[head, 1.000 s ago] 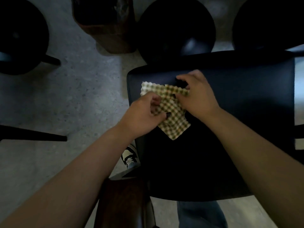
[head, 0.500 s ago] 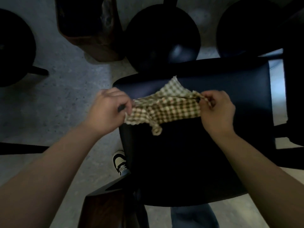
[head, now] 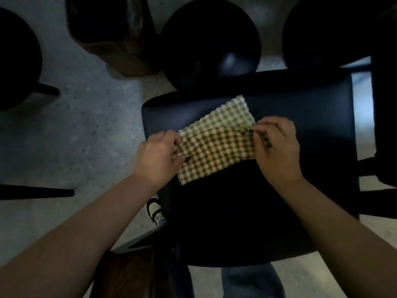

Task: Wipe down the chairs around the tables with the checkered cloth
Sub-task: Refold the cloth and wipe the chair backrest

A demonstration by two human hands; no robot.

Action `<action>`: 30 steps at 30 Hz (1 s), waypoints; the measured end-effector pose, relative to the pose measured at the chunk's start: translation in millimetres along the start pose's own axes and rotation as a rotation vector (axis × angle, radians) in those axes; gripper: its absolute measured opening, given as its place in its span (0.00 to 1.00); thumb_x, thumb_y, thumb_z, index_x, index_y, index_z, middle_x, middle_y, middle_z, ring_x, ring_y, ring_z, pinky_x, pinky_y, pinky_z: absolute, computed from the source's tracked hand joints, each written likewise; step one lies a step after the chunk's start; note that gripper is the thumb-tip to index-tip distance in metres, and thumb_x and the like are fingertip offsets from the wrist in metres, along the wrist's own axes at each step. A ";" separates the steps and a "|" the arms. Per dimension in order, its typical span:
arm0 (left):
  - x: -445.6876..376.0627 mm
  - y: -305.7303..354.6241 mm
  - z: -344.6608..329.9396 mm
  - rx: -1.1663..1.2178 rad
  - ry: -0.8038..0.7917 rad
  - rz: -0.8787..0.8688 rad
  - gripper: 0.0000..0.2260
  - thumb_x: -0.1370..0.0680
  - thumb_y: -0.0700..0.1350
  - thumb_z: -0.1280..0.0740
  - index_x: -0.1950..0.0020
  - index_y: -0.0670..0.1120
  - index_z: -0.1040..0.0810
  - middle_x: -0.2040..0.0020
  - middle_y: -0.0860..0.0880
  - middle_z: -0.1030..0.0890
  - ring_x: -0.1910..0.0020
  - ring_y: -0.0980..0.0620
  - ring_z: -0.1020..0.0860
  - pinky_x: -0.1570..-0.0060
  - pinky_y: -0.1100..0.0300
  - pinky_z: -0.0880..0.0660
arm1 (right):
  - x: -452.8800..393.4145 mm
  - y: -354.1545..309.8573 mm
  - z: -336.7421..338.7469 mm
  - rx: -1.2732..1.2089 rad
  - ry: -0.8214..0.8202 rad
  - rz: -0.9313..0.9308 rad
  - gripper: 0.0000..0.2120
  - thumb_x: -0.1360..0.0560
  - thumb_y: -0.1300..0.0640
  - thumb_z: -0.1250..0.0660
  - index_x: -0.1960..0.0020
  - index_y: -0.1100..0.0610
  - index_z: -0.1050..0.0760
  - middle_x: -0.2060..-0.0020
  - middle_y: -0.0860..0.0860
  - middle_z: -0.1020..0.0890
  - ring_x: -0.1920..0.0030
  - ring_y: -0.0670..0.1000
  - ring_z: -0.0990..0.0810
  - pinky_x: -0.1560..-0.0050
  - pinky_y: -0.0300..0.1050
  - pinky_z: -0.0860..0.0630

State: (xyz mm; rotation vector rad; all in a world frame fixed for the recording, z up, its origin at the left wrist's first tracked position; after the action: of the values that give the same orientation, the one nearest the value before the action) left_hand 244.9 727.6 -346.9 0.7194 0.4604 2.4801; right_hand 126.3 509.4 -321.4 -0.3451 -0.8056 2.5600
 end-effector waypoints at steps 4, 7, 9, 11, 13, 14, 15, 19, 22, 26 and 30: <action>-0.4 -5.7 5.3 0.025 0.005 -0.020 0.14 0.33 0.45 0.22 0.52 0.49 0.22 0.64 0.57 0.30 0.58 0.50 0.25 0.59 0.57 0.30 | -5.4 12.2 -7.3 -0.100 -0.218 -0.127 0.14 0.25 0.66 0.32 0.40 0.62 0.25 0.46 0.54 0.24 0.47 0.48 0.25 0.44 0.32 0.30; 4.4 -14.5 3.8 0.139 -0.013 0.059 0.12 0.35 0.47 0.22 0.60 0.54 0.24 0.62 0.57 0.30 0.64 0.58 0.30 0.63 0.61 0.34 | -6.8 23.0 -11.3 -0.028 -0.249 -0.182 0.12 0.26 0.66 0.31 0.42 0.62 0.22 0.50 0.54 0.24 0.50 0.53 0.23 0.48 0.35 0.30; 8.6 -15.9 0.5 0.184 -0.017 0.058 0.11 0.33 0.45 0.23 0.62 0.54 0.25 0.61 0.58 0.29 0.63 0.62 0.29 0.64 0.68 0.34 | -6.9 23.6 -8.2 -0.040 -0.190 -0.174 0.07 0.27 0.67 0.31 0.49 0.64 0.20 0.55 0.54 0.23 0.53 0.55 0.22 0.51 0.36 0.29; 12.3 -13.2 -0.9 0.213 -0.023 0.007 0.11 0.32 0.42 0.24 0.62 0.52 0.26 0.62 0.57 0.28 0.64 0.61 0.29 0.64 0.69 0.34 | -5.3 20.0 -4.1 -0.071 -0.133 -0.144 0.06 0.26 0.67 0.31 0.50 0.64 0.18 0.54 0.56 0.21 0.52 0.54 0.22 0.50 0.34 0.28; 16.7 -12.7 -1.1 0.276 -0.039 -0.033 0.13 0.30 0.40 0.25 0.62 0.53 0.28 0.63 0.55 0.26 0.63 0.59 0.27 0.64 0.66 0.31 | -3.1 14.1 0.9 -0.084 -0.072 -0.103 0.08 0.26 0.67 0.31 0.48 0.65 0.18 0.53 0.57 0.20 0.51 0.53 0.23 0.48 0.30 0.28; 19.3 -14.6 -1.2 0.319 -0.046 -0.031 0.15 0.30 0.40 0.26 0.61 0.55 0.30 0.63 0.55 0.25 0.63 0.57 0.26 0.64 0.65 0.31 | -2.8 12.1 3.5 -0.085 -0.043 -0.097 0.08 0.26 0.66 0.31 0.47 0.65 0.18 0.53 0.56 0.20 0.51 0.51 0.23 0.47 0.29 0.28; 22.4 -17.9 -1.3 0.374 -0.049 -0.010 0.15 0.29 0.40 0.27 0.62 0.56 0.31 0.64 0.54 0.24 0.64 0.54 0.25 0.66 0.63 0.31 | -3.7 10.9 6.2 -0.093 -0.018 -0.109 0.08 0.25 0.66 0.31 0.47 0.64 0.19 0.53 0.54 0.20 0.51 0.49 0.23 0.47 0.28 0.29; 31.5 -30.0 -3.0 0.652 0.016 0.114 0.18 0.27 0.36 0.30 0.61 0.58 0.32 0.63 0.55 0.23 0.69 0.43 0.28 0.66 0.56 0.32 | -14.8 13.4 10.0 -0.232 0.021 -0.290 0.07 0.23 0.59 0.34 0.48 0.52 0.20 0.56 0.43 0.19 0.56 0.38 0.22 0.51 0.28 0.27; 29.9 -29.8 -6.2 0.815 0.078 0.173 0.22 0.26 0.30 0.32 0.59 0.59 0.31 0.66 0.58 0.22 0.70 0.58 0.29 0.69 0.65 0.32 | -27.2 10.3 -1.9 -0.315 -0.026 -0.336 0.05 0.21 0.57 0.38 0.49 0.49 0.25 0.60 0.39 0.21 0.61 0.36 0.22 0.57 0.30 0.25; 19.7 -36.7 -9.4 0.913 0.157 0.298 0.18 0.25 0.31 0.33 0.49 0.53 0.32 0.57 0.52 0.18 0.61 0.52 0.20 0.59 0.60 0.22 | -47.9 8.2 -28.6 -0.159 -0.135 -0.292 0.08 0.20 0.58 0.41 0.45 0.58 0.25 0.59 0.50 0.20 0.63 0.43 0.24 0.60 0.37 0.27; 14.2 -39.5 -7.8 0.668 0.192 0.367 0.21 0.27 0.37 0.29 0.40 0.50 0.34 0.55 0.51 0.25 0.63 0.58 0.23 0.61 0.59 0.25 | -54.6 8.4 -39.4 -0.071 -0.125 -0.314 0.11 0.20 0.55 0.40 0.41 0.58 0.26 0.52 0.53 0.21 0.55 0.50 0.22 0.53 0.53 0.22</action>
State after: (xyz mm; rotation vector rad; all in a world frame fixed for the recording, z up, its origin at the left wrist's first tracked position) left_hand 245.1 766.2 -365.1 0.8746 1.3778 2.7516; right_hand 185.3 496.5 -352.2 -0.0717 -0.9187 2.2797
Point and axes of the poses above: each hand's wrist, its own x-axis away from the middle knuckle, its own z-axis out of the back of the hand, y = z × x, the point moved 5 cm from there along -x, towards the middle knuckle
